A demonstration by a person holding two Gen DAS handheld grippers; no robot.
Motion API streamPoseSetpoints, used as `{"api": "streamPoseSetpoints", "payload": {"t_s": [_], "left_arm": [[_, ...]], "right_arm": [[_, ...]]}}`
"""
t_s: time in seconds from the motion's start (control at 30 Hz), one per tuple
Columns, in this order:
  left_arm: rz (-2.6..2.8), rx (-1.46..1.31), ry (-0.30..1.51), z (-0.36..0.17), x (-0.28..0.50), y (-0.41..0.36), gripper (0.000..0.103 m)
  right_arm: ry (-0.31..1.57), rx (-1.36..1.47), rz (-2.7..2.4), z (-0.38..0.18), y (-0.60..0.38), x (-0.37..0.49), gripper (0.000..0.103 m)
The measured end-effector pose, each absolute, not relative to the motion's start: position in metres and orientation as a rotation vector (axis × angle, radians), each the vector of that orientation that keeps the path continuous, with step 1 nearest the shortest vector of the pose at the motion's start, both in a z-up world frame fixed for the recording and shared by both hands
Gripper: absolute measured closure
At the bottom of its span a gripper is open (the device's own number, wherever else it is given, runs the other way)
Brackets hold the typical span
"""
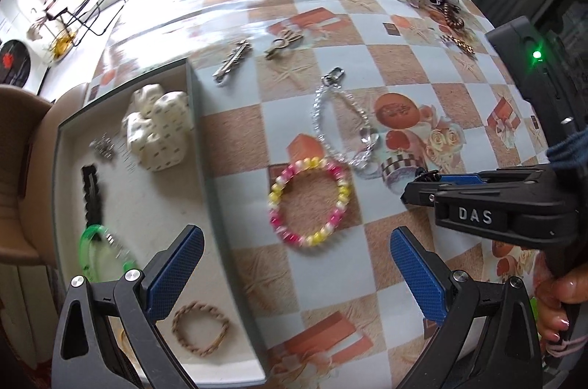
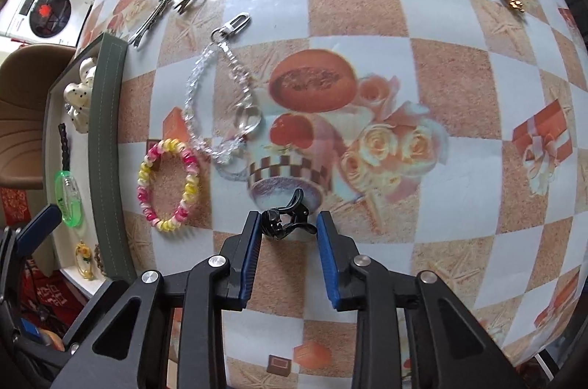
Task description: Organize jewelry
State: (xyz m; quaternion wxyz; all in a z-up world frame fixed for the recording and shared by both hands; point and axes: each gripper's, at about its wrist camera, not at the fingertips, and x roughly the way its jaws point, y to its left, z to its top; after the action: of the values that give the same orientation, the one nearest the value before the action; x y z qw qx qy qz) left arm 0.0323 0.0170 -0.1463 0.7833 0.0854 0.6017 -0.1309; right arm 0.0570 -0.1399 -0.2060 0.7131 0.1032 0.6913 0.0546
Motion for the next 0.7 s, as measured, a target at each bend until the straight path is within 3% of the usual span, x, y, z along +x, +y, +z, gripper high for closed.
{"api": "streamPoseSetpoints", "payload": {"t_s": [0.63, 0.7], "left_arm": [[-0.276, 0.219, 1.43, -0.215, 0.072, -0.008, 0.0], [-0.292, 0.229, 1.424, -0.213, 0.072, -0.009, 0.005]], "right_arm": [[1.531, 0.268, 0.121, -0.204, -0.184, 0.053, 0.07], [1.531, 0.269, 0.124, -0.205, -0.18, 0.054, 0.07]]}}
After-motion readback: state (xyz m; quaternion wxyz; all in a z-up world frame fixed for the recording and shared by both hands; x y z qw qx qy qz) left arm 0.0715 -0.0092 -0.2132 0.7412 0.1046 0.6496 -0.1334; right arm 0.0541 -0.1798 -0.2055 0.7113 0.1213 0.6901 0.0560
